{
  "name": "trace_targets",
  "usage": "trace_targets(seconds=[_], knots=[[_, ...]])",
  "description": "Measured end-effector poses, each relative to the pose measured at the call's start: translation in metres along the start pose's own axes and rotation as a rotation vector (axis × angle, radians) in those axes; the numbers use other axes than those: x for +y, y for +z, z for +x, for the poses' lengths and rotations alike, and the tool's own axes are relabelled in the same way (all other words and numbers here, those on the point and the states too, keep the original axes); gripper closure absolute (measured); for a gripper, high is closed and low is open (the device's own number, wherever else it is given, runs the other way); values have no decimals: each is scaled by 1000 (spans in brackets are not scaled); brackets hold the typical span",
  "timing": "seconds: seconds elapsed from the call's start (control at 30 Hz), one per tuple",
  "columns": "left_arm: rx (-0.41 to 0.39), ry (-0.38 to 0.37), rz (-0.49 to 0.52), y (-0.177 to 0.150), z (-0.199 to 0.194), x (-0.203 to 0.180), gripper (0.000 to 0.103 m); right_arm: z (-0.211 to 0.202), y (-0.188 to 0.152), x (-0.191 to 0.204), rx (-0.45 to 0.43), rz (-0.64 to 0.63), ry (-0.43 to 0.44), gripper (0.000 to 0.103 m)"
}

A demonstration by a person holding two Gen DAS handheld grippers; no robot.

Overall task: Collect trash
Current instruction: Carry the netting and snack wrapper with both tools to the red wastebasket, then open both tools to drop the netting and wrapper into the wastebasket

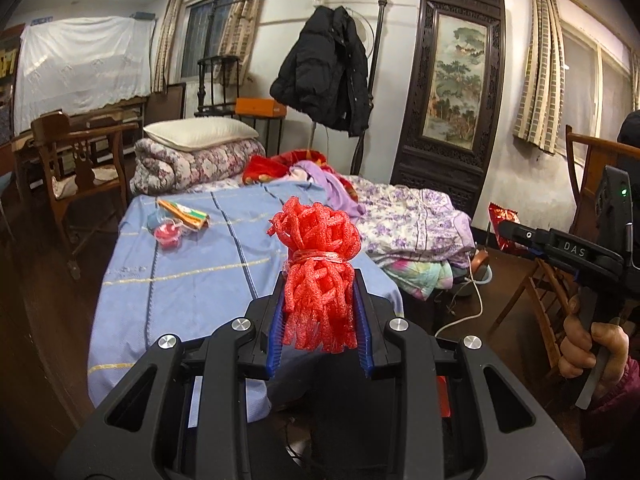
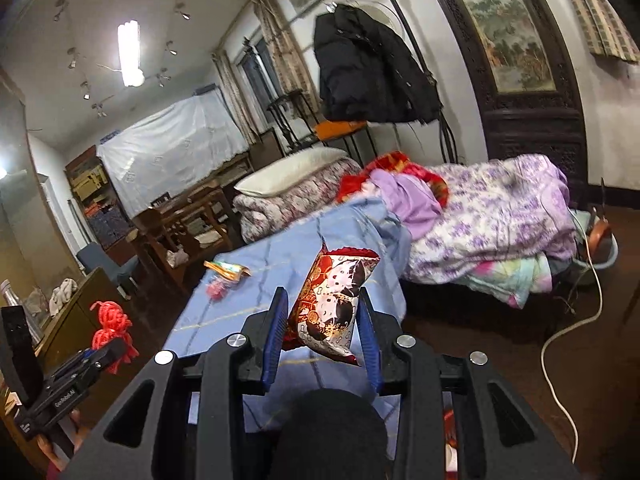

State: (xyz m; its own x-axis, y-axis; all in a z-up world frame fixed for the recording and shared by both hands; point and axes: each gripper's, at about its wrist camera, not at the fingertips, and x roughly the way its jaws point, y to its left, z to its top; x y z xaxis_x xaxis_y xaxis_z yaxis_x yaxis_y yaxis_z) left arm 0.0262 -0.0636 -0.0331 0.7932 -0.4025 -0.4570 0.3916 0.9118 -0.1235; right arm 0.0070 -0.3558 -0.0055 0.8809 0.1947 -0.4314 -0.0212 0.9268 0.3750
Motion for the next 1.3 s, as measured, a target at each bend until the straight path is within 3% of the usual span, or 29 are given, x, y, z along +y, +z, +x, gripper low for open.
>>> trace_targets(seconds=[0.23,0.57,0.63,0.67,0.7,0.8,0.97,1.27,1.3], knots=[[77,-25,8,-10,33,-5,72,34,-21,-47,122,74,-77,68],[205,-98,39,-17,96,-24,72,94,-76,-132,341,200,-255,67],[235,-119,48,-18,112,-31,72,106,-89,-146,404,222,-272,56],[244,-126,54,-18,117,-33,72,111,-96,-155,438,255,-274,42],[260,-137,65,-18,125,-39,72,114,-102,-163,451,297,-273,35],[293,-163,86,-18,142,-52,72,113,-107,-179,444,372,-262,34],[354,-223,138,-19,176,-83,72,99,-92,-183,367,373,-264,34],[471,-404,308,-31,233,-184,70,65,-62,-200,238,383,-282,30],[482,-420,323,-34,236,-193,64,62,-60,-203,232,388,-285,30]])
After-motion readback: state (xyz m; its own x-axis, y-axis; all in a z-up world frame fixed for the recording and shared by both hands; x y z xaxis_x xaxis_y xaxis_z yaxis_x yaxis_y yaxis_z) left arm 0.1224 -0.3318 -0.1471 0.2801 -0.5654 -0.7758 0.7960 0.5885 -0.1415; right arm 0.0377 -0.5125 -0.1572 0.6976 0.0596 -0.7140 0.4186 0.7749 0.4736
